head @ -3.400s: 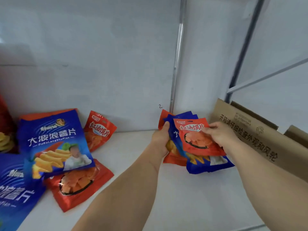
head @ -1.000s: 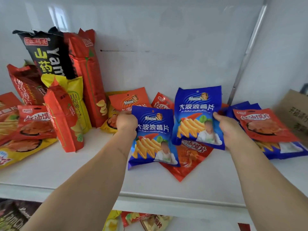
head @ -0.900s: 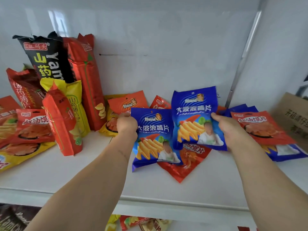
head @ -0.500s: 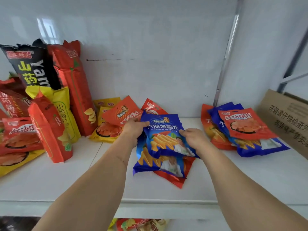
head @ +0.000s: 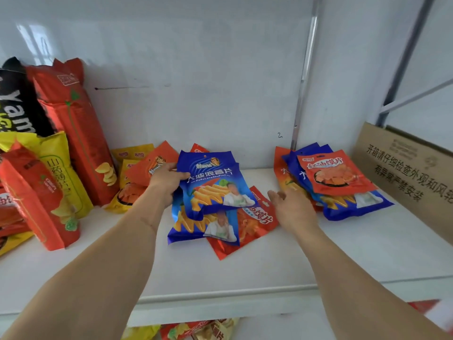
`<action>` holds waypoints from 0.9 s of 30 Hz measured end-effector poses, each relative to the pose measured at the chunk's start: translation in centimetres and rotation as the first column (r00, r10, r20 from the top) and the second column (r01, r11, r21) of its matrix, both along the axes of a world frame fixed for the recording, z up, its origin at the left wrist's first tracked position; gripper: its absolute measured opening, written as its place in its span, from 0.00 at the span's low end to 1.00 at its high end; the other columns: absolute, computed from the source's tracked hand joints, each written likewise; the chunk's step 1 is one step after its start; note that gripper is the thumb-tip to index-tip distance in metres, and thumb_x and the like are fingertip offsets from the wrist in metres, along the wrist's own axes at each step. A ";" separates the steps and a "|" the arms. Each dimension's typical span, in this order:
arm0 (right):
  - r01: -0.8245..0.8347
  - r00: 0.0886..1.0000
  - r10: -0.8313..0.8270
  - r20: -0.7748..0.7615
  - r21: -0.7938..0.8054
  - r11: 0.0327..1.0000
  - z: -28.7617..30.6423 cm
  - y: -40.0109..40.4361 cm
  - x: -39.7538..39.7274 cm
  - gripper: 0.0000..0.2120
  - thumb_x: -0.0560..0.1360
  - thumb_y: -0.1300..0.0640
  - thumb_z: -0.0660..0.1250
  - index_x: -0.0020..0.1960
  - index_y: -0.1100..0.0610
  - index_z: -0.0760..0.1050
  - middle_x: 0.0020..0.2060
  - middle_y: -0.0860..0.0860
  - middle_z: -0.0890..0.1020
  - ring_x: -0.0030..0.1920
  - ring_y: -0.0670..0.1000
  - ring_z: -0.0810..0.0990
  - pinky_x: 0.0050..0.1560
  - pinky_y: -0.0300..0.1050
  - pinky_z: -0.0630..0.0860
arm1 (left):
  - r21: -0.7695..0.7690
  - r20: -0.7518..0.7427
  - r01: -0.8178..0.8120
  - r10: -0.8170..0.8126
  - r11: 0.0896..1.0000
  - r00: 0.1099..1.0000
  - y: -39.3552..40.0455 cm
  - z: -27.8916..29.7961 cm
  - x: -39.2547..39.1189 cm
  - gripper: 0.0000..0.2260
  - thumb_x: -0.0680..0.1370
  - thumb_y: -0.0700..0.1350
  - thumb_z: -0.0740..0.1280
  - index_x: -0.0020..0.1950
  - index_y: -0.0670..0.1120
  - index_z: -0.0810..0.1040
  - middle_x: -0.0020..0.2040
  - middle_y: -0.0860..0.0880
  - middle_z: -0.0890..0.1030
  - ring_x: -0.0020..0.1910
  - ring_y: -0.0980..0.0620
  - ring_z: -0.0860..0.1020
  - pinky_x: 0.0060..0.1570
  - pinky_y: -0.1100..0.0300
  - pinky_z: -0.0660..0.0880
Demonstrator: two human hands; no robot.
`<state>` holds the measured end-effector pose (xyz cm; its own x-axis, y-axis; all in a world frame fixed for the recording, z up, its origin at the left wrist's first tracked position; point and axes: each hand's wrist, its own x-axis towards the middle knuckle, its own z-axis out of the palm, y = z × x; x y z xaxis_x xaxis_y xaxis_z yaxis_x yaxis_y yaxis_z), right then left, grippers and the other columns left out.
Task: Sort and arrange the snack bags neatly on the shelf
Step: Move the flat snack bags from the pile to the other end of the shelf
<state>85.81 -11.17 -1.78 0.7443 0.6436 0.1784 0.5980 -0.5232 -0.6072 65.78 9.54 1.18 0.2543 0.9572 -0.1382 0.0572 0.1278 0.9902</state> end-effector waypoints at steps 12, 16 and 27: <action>-0.155 0.971 0.164 0.173 -0.067 0.986 1.1 1.2 0.2 0.22 0.77 0.34 0.55 0.37 0.51 0.67 0.36 0.50 0.75 0.44 0.57 0.78 0.39 0.48 0.69 | 0.063 0.026 -0.023 0.022 0.998 0.999 2.5 0.9 -5.1 0.14 0.76 0.35 0.71 0.61 0.43 0.78 0.50 0.42 0.85 0.46 0.43 0.84 0.44 0.50 0.81; -0.307 0.932 0.315 0.178 -0.072 0.949 6.7 1.8 5.0 0.23 0.79 0.38 0.57 0.40 0.56 0.74 0.35 0.52 0.79 0.40 0.55 0.79 0.41 0.51 0.73 | 0.054 0.049 0.015 -0.018 0.998 0.999 1.4 0.5 -1.5 0.15 0.77 0.34 0.71 0.62 0.42 0.77 0.52 0.41 0.85 0.46 0.42 0.84 0.40 0.53 0.80; -0.158 0.924 0.217 0.315 -0.201 0.967 8.4 1.9 18.0 0.22 0.77 0.34 0.57 0.53 0.49 0.79 0.48 0.51 0.82 0.48 0.52 0.79 0.48 0.49 0.75 | -0.059 0.156 0.107 -0.097 0.993 0.983 -4.1 -2.2 14.5 0.13 0.77 0.34 0.70 0.61 0.42 0.76 0.49 0.42 0.85 0.47 0.42 0.85 0.49 0.43 0.83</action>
